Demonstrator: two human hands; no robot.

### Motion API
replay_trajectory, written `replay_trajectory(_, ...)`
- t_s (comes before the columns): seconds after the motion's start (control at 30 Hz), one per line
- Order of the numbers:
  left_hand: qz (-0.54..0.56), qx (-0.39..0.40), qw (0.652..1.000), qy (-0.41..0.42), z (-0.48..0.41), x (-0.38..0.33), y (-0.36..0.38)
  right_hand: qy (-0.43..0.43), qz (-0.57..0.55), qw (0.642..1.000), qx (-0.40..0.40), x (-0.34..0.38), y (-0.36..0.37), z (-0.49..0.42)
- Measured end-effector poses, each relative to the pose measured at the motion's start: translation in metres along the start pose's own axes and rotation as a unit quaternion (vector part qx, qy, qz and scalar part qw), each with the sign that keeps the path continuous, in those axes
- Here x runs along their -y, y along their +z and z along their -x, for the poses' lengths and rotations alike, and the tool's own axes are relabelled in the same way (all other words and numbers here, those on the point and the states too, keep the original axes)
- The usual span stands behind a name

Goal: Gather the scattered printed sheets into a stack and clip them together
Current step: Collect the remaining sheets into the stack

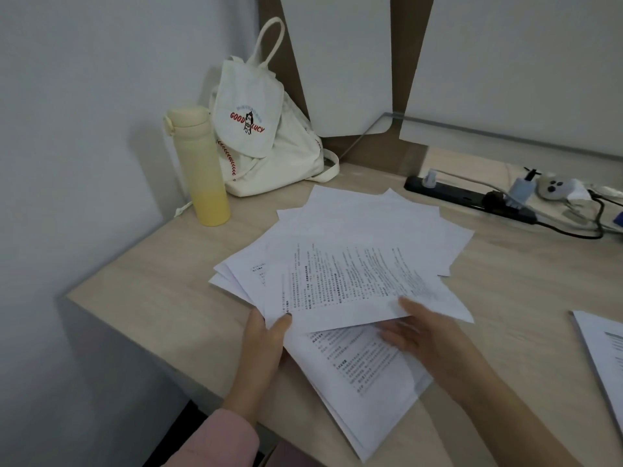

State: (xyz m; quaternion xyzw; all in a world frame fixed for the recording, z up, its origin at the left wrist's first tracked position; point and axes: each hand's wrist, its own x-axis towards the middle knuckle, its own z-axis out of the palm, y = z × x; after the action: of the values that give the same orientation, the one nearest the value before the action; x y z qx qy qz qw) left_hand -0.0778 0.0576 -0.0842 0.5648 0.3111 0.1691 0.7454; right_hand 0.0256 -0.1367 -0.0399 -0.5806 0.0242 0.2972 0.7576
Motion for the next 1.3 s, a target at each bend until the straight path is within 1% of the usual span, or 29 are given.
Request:
replay_trajectory(0.1, 0.013, -0.002, 1.000, -0.011, 0.000, -0.003, 0.000, -0.005, -0.004, 0.992, -0.130, 0.024, -0.029, -0.012)
replay_trajectory(0.17, 0.020, 0.000, 1.000, -0.010, 0.002, -0.004, 0.000, -0.012, 0.043, 0.983, -0.178, 0.032, -0.045, -0.014)
replay_trajectory(0.27, 0.037, -0.012, 0.999, -0.008, 0.005, -0.006, 0.001, -0.032, 0.112, 0.975, -0.191, 0.034, -0.057, -0.009)
replay_trajectory(0.33, 0.042, -0.021, 0.999, -0.001, 0.006, -0.007, 0.002, -0.038, 0.122, 0.974, -0.185, 0.031, -0.055, -0.002)
replay_trajectory(0.4, 0.041, -0.028, 0.999, 0.008, 0.008, -0.008, 0.003, -0.027, 0.116, 0.980, -0.160, 0.025, -0.049, 0.008)
replay_trajectory(0.53, 0.081, -0.029, 0.996, 0.024, 0.015, -0.011, 0.004, 0.029, 0.099, 0.988, -0.118, 0.010, -0.037, 0.027)
replay_trajectory(0.67, 0.116, -0.014, 0.993, 0.024, 0.020, -0.016, 0.006, 0.093, 0.150, 0.981, -0.083, -0.002, -0.029, 0.039)
replay_trajectory(0.8, 0.095, 0.019, 0.995, 0.025, 0.023, -0.017, 0.009, 0.125, 0.230, 0.965, -0.026, -0.007, -0.024, 0.045)
replay_trajectory(0.87, 0.058, 0.036, 0.997, 0.026, 0.022, -0.016, 0.011, 0.132, 0.264, 0.955, 0.019, -0.008, -0.019, 0.046)
replay_trajectory(0.93, 0.014, 0.030, 0.999, 0.027, 0.017, -0.015, 0.014, 0.146, 0.302, 0.939, 0.075, -0.008, -0.013, 0.049)
replay_trajectory(1.03, -0.006, -0.004, 1.000, 0.001, 0.011, -0.010, 0.014, 0.158, 0.356, 0.910, 0.145, -0.001, -0.008, 0.056)
replay_trajectory(1.07, -0.011, -0.009, 1.000, -0.004, 0.010, -0.010, 0.013, 0.149, 0.369, 0.906, 0.145, 0.003, -0.008, 0.057)
replay_trajectory(1.1, -0.016, -0.011, 1.000, -0.004, 0.011, -0.010, 0.012, 0.128, 0.377, 0.909, 0.125, 0.007, -0.009, 0.058)
replay_trajectory(1.13, -0.016, -0.009, 1.000, 0.003, 0.013, -0.011, 0.011, 0.092, 0.379, 0.917, 0.088, 0.011, -0.012, 0.056)
replay_trajectory(1.2, -0.011, -0.003, 1.000, 0.017, 0.018, -0.017, 0.008, -0.013, 0.361, 0.932, -0.008, 0.017, -0.024, 0.047)
replay_trajectory(1.27, -0.008, 0.006, 1.000, 0.024, 0.021, -0.021, 0.004, -0.109, 0.328, 0.934, -0.086, 0.023, -0.035, 0.034)
replay_trajectory(1.3, -0.007, 0.013, 0.999, 0.030, 0.022, -0.024, 0.003, -0.134, 0.320, 0.932, -0.105, 0.026, -0.037, 0.029)
